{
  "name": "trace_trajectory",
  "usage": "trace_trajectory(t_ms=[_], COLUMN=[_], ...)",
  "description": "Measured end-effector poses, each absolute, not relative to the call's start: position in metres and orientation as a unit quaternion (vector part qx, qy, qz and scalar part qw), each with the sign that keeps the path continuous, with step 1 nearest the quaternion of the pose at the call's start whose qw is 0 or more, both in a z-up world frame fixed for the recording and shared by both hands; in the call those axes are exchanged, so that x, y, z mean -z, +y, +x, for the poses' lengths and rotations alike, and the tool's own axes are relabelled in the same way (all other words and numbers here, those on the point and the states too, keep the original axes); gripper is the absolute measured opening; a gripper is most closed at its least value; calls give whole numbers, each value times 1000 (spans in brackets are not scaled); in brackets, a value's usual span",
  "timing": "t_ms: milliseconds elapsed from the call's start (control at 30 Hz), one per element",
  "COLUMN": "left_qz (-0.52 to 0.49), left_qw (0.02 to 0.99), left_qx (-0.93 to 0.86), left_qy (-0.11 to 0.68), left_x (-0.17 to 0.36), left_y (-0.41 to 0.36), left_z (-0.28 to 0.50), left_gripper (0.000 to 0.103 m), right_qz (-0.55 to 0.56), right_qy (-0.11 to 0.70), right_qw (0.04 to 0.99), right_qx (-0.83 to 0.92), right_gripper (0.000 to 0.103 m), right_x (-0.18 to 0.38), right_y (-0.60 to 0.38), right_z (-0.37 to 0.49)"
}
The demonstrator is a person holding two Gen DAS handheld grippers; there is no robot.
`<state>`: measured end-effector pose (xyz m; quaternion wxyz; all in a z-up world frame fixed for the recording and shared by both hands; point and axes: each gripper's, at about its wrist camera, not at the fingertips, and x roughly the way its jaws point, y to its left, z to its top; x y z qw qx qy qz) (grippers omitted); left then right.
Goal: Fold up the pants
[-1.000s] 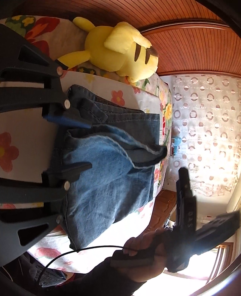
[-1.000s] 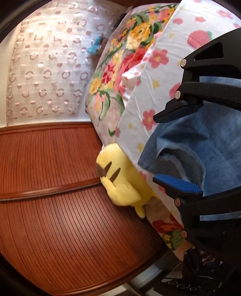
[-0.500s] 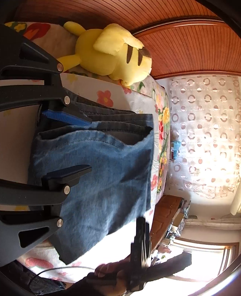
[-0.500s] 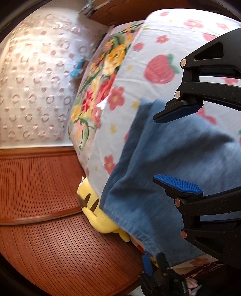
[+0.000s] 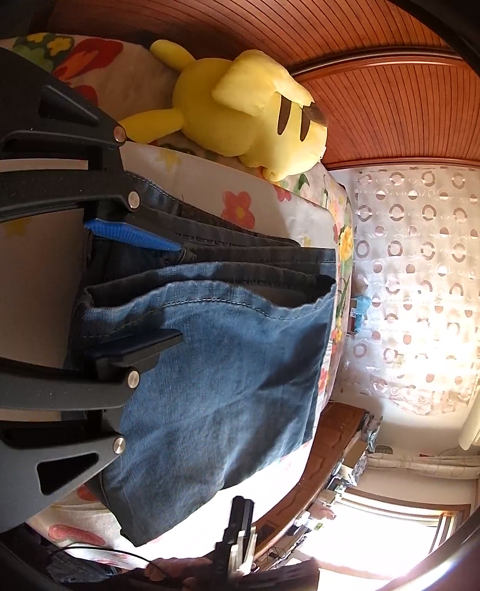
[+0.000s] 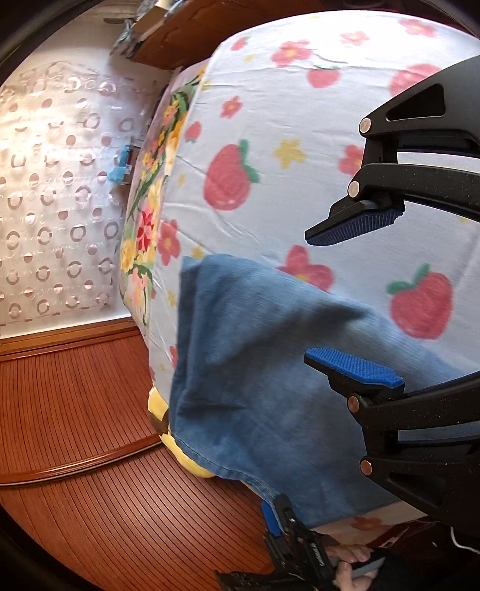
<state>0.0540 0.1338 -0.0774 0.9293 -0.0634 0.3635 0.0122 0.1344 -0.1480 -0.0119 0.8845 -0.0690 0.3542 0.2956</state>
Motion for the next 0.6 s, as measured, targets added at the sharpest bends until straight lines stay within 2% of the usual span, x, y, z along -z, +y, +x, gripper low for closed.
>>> trace_trajectory(t_ms=[333,400,433,467,500,600], left_qz=[-39,-30,-29,-29,-28,-29], left_qw=[945,948,949,949,950,948], left_qx=[11,14,19,22,25,34], left_qy=[326,317,314,312,311,315], left_x=[51,45,44,42,41,44], left_y=[111,105,103,102,100,96], left_z=[43,40,39,38,38,39], left_gripper=[47,62,64,73,78,78], right_qz=[-62,-62,-59,-55,-51,-43], right_qy=[361,360,357,353,352,353], right_qw=[877,876,877,879,879,879], right_qx=[-312,-315,-316,-317,-317,-317], right_gripper=[60,60,60,60,60,60], right_x=[22,22,22,22,22,24], right_y=[-163,-161,-161,-162,-162,-164], right_z=[97,91,87,84,82,78])
